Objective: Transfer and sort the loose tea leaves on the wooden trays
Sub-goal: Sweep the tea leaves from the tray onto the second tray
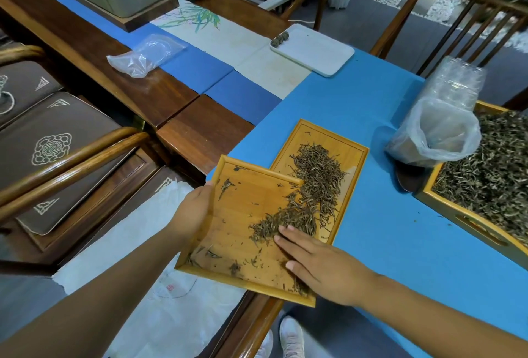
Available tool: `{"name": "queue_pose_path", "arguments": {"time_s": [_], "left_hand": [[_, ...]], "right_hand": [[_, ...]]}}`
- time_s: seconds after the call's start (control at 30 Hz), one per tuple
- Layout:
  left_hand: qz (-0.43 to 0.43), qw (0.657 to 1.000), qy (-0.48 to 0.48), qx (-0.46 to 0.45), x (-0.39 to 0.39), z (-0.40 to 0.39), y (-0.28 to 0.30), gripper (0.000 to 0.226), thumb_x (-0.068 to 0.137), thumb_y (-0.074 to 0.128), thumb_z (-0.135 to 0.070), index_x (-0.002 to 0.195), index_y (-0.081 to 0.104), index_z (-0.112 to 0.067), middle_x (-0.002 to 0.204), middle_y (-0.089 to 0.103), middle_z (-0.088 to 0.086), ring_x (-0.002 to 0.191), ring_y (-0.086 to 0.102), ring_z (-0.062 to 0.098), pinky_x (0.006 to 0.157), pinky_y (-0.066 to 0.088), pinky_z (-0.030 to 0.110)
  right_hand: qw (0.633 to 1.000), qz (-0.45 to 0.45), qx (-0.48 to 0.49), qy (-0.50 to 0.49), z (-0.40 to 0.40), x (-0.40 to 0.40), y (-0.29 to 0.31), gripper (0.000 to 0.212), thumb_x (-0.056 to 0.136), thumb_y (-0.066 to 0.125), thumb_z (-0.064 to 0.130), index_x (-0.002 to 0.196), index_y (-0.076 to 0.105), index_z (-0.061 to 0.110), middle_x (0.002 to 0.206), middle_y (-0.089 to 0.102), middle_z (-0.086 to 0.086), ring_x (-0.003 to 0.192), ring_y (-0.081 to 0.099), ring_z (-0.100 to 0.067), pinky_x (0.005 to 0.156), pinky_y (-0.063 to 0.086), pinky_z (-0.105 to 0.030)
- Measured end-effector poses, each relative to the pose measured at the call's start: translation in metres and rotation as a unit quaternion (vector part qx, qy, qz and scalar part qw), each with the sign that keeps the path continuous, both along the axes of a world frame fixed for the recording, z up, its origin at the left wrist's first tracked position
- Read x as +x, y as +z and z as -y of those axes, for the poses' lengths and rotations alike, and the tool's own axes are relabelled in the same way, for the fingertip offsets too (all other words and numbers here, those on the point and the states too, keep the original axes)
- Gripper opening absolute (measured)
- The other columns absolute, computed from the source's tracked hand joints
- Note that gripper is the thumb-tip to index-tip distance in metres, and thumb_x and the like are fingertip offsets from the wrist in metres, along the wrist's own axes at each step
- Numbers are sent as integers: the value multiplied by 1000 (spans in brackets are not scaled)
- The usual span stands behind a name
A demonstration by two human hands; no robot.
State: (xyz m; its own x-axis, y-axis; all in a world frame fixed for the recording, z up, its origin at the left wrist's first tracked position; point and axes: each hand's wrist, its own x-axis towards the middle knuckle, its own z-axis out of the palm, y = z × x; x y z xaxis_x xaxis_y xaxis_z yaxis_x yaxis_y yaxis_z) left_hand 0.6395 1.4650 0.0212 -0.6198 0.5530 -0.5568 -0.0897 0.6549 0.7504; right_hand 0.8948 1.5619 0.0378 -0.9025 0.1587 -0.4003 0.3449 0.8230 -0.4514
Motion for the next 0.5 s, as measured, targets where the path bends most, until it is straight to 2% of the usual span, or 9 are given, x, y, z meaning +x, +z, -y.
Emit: {"name": "queue_pose_path", "arguments": {"time_s": [0.13,0.27,0.5], "left_hand": [[5,1000,-5,10,0,-2,-1,48,98,26,-48,96,63,-18,88,66,4,85,62,21,71,48,34],[-12,1000,-14,-7,0,-4,-1,51,97,24,-50,103,63,-18,92,66,4,89,63,23,80,48,38],[-22,999,-26,-16,-1,-2,-1,53,96,25,-53,99,64,-18,91,66,5,90,63,25,87,50,43]], "right_hand": [[999,-11,15,-30,-18,-5,-4,54,100,18,41,149,3,25,156,-9,13,141,-15,0,114,-6,-17],[998,-5,10,-63,-33,-12,-10,55,100,20,41,150,5,21,158,-6,8,142,-12,-1,114,-6,-17],[994,-7,12,-105,-54,-21,-19,55,100,21,40,149,9,18,159,-3,6,144,-7,-5,113,-4,-16]]}}
